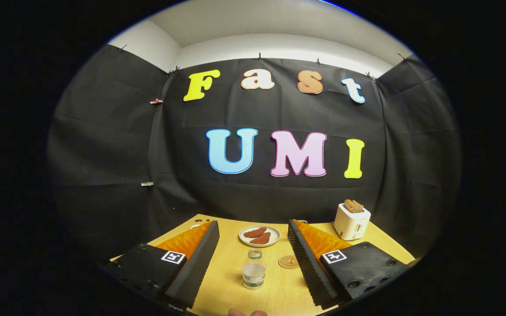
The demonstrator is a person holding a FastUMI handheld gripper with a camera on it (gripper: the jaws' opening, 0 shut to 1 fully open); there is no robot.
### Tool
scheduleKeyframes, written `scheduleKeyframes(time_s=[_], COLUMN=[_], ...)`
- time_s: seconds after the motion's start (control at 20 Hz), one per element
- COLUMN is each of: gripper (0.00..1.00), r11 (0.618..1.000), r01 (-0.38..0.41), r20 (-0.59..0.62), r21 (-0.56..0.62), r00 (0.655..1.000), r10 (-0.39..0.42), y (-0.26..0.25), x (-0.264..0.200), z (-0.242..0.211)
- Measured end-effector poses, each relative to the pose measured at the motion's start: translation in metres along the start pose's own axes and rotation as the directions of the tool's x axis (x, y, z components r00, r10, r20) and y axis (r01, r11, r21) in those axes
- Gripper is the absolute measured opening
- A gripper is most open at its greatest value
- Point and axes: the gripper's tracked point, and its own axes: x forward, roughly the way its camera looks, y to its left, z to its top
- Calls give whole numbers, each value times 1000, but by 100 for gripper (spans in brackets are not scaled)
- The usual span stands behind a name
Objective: Take the bottle from table, then pour the juice into the cup, finally place the bottle on the coaster
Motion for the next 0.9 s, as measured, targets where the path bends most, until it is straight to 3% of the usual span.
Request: scheduleKeyframes(time_s=[0.35,0.7,0.9], gripper=[96,96,96], r11=[997,984,989], r01=[75,178,146], r20=[37,3,-38], r21=[-4,24,-18], r00=[997,984,988], r10=[-75,-179,-147], y=[-6,-9,6], x=[-1,4,35], z=[-24,-120,-171])
